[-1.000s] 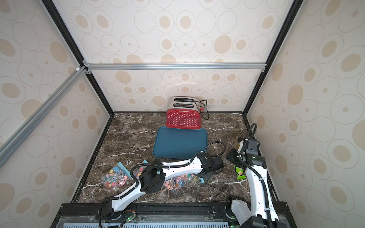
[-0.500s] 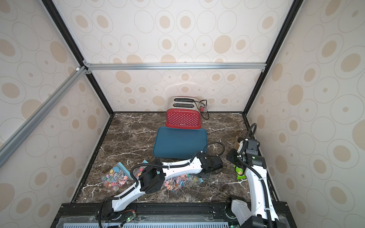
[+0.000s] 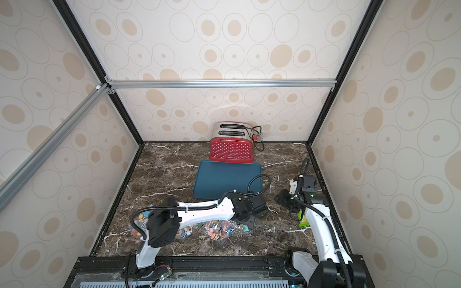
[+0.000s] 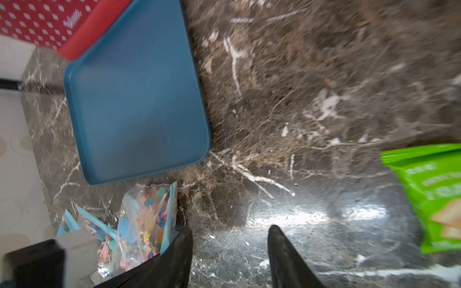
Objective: Pour candies out of the ziploc bag
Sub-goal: Adjust the ziploc bag at the center of the board.
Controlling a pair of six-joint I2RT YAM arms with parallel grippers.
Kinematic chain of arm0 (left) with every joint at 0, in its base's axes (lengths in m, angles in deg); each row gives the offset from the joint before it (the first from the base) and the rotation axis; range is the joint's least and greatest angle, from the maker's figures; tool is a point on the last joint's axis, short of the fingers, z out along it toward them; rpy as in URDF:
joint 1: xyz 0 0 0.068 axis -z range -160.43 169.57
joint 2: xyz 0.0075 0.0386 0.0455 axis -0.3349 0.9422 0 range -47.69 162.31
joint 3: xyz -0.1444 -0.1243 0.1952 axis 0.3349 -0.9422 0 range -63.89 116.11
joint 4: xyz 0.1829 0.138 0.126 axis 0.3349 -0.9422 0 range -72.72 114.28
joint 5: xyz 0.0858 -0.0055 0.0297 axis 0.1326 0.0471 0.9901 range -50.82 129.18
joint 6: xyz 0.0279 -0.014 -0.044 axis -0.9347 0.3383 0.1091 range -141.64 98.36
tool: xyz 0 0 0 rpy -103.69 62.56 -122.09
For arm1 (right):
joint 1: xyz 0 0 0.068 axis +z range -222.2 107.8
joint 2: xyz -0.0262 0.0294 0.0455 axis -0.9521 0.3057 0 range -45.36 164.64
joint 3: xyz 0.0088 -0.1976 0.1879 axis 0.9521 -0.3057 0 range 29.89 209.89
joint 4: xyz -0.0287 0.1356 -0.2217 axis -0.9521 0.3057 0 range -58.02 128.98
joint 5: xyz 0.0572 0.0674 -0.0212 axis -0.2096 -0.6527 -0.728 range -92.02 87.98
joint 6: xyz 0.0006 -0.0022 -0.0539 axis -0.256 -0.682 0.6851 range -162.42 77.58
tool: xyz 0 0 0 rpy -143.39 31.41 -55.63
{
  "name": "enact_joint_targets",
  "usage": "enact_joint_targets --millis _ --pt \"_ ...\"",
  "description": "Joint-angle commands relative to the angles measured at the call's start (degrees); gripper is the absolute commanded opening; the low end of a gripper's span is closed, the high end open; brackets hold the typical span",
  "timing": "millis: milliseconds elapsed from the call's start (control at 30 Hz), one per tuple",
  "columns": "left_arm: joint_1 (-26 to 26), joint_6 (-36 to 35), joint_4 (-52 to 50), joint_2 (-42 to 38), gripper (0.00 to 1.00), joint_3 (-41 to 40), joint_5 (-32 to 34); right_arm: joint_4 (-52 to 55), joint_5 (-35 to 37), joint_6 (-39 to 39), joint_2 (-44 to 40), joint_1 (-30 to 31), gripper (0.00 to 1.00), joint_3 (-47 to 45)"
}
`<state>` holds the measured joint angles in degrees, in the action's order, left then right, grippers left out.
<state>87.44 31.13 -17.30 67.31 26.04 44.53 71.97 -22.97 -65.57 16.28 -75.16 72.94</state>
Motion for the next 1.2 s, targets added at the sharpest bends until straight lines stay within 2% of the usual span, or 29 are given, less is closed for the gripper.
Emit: enact_joint_targets --millis 0,100,233,367,533,667,900,1167 --pt "-3.36 -1.97 15.09 -4.6 0.0 -8.78 -5.54 -2.97 -1.3 -2.8 1.73 6.05 0.51 -2.76" --pt "-4.89 -2.5 21.7 -6.69 0.0 -14.42 -8.95 -6.13 -2.82 -5.98 1.98 10.21 0.5 -5.58" --pt "-5.12 -4.77 24.55 -5.44 0.0 -15.05 -12.32 -10.74 -6.63 -9.96 1.65 15.08 0.47 -9.02" --pt "-5.3 -5.09 26.87 -4.35 0.0 -15.83 -14.26 -13.42 -7.4 -13.21 1.3 18.46 0.43 -12.04" --pt "-5.56 -5.92 27.61 -5.17 0.04 -16.63 -15.19 -16.48 -7.49 -15.24 1.72 18.69 0.4 -15.24" --pt "-5.69 -5.81 27.7 -6.0 0.0 -17.49 -14.77 -18.86 -7.82 -15.6 3.28 20.39 0.38 -15.63" --pt "-5.78 -5.21 28.9 -7.51 0.0 -19.42 -14.74 -20.39 -5.22 -13.84 5.8 20.38 0.35 -13.21" --pt "-5.8 -5.03 29.31 -7.5 0.0 -19.48 -15.25 -23.81 -5.73 -13.91 9.71 20.36 0.34 -11.72"
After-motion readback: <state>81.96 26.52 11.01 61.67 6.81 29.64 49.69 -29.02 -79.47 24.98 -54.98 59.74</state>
